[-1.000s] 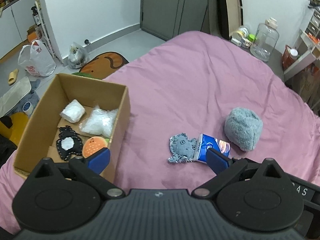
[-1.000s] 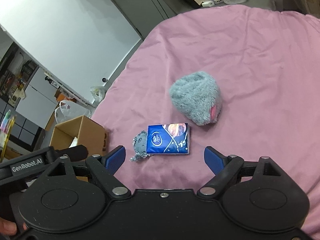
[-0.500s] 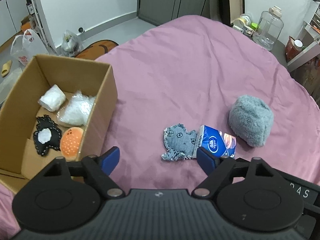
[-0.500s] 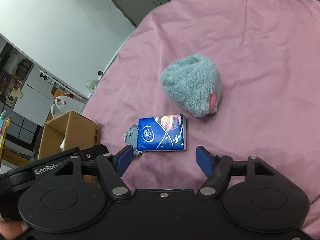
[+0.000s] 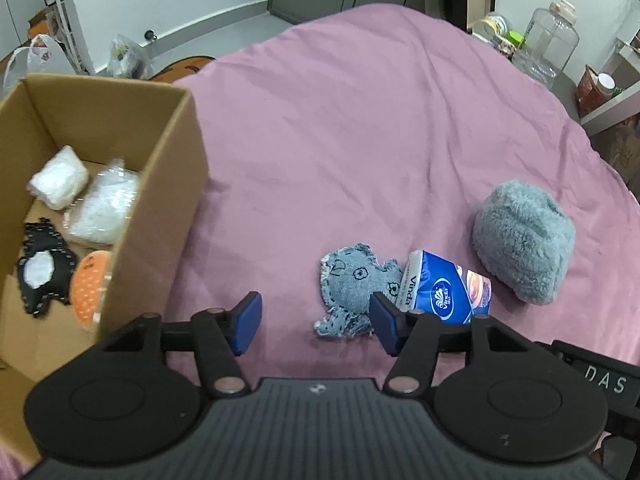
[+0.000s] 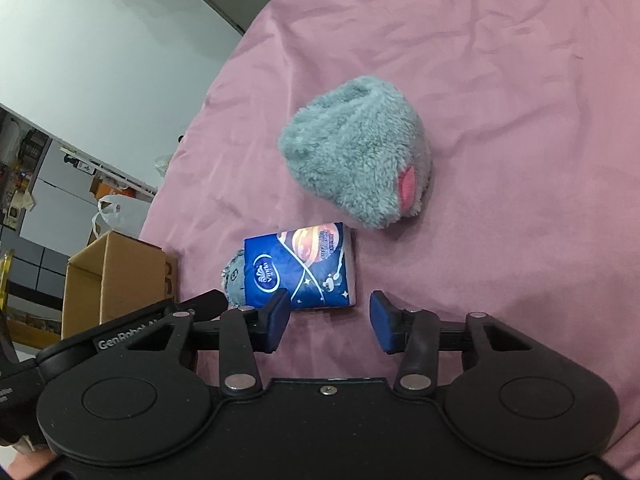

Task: Organize soft objects
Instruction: 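Grasp the grey-blue cloth plush with the left tool while the right tool grasps the blue tissue pack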

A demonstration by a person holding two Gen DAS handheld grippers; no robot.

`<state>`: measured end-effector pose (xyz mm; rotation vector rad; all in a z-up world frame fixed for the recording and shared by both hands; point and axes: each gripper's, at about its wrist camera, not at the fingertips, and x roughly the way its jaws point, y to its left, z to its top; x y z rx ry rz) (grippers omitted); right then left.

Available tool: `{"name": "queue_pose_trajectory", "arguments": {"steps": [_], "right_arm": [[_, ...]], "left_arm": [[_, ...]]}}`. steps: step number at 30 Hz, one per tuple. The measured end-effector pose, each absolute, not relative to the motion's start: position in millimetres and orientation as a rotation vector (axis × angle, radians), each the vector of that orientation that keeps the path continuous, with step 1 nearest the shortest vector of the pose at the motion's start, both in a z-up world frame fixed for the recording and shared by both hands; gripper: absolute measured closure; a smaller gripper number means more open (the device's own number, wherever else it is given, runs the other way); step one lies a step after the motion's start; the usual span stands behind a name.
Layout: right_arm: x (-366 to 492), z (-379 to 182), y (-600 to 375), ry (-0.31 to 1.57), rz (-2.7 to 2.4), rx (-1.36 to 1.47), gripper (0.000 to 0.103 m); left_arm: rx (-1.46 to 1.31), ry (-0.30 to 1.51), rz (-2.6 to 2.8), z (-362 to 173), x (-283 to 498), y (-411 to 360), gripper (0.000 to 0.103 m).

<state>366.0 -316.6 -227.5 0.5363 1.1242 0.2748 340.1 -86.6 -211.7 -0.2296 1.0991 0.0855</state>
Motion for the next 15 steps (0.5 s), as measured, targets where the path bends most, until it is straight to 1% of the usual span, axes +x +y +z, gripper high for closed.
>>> {"name": "queue_pose_trajectory", "arguments": {"steps": [11, 14, 15], "right_arm": [[373.4, -236.6, -320.3, 1.133, 0.274, 0.580, 0.058], [372.6, -237.7, -319.7, 1.133, 0.270, 0.570, 0.058], [372.5, -238.1, -319.7, 1.133, 0.270, 0.571, 0.058]], "left_arm": [[-0.254, 1.128, 0.023, -230.1, 358.6, -99.2, 0.048], [-0.277, 1.136, 0.019, -235.2, 361.8, -99.3, 0.051], [-0.290, 1.138, 0.014, -236.6, 363.8, -97.8, 0.054]]}}
